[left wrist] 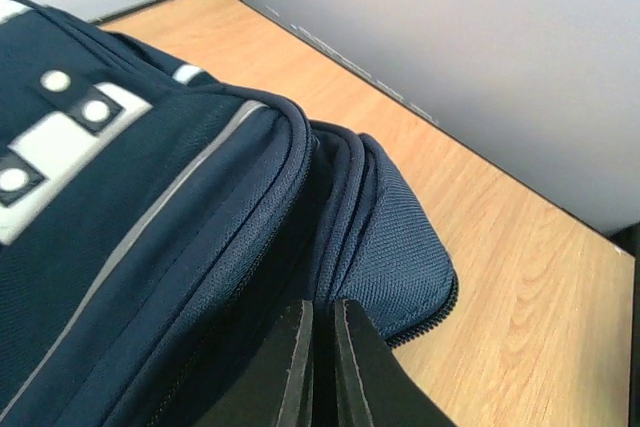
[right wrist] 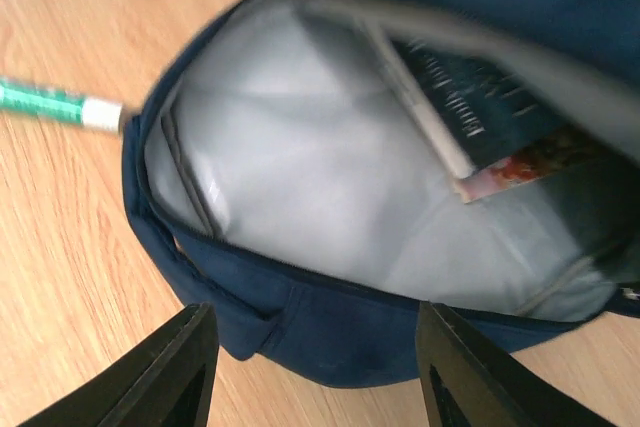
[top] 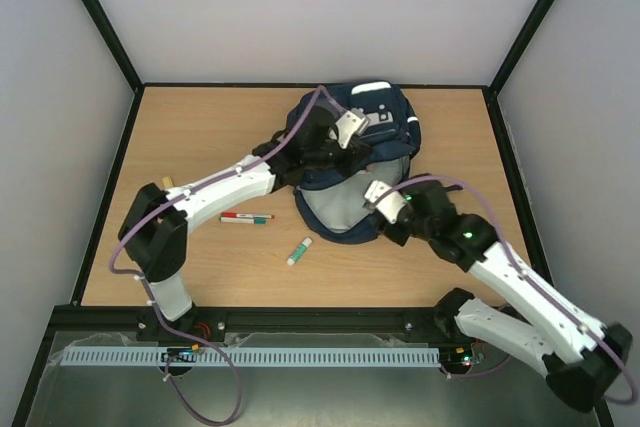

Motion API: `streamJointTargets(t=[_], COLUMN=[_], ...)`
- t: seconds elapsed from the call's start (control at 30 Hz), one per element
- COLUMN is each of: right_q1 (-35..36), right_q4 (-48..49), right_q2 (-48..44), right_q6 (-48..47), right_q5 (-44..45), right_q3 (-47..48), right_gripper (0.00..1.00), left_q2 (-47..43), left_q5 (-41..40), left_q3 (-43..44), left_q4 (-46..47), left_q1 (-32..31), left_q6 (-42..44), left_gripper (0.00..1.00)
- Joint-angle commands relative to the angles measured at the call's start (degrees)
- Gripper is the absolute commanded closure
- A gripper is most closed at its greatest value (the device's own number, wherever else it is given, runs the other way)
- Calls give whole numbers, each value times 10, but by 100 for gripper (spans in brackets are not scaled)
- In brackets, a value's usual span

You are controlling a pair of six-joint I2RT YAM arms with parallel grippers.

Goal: Pack the student bag
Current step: Place the book in the student bag, then zip the student bag at the center of the board.

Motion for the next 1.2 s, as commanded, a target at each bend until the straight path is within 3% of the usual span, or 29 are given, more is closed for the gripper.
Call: streamJointTargets(t=[0.0, 0.17, 0.33, 0.47, 0.6, 0.73, 0.8, 1.0, 1.17], right_q1=[-62, -130, -201, -232, -263, -295, -296, -289, -261], right_q4=[-111, -82, -40, -4, 53, 70, 79, 75, 55], right_q2=[-56, -65, -20, 33, 55, 99, 113, 165, 213], right_q6=[36, 94, 182, 211, 223, 239, 232, 173, 132], right_q5=[-91, -79, -70, -55, -59, -196, -263, -381, -379], right_q3=[78, 162, 260, 252, 186, 154, 131, 77, 61], right_gripper=[45, 47, 40, 40, 40, 39, 39, 39, 40], left_q2=[41, 69, 113, 139, 105, -8, -62, -175, -202], left_q5=[9, 7, 5, -3, -23, -82, -93, -133, -168], left_q3=[41, 37, 49, 79, 82, -1, -52, -217, -337], left_q4=[9, 20, 37, 1, -67, -65, -50, -8, 5], left_q1=[-20, -38, -71, -91, -92, -91, -81, -5, 73], left_q6=[5, -12, -21, 0, 34, 53, 52, -29, -112], left_gripper=[98, 97, 94, 93, 71, 39, 30, 27, 30])
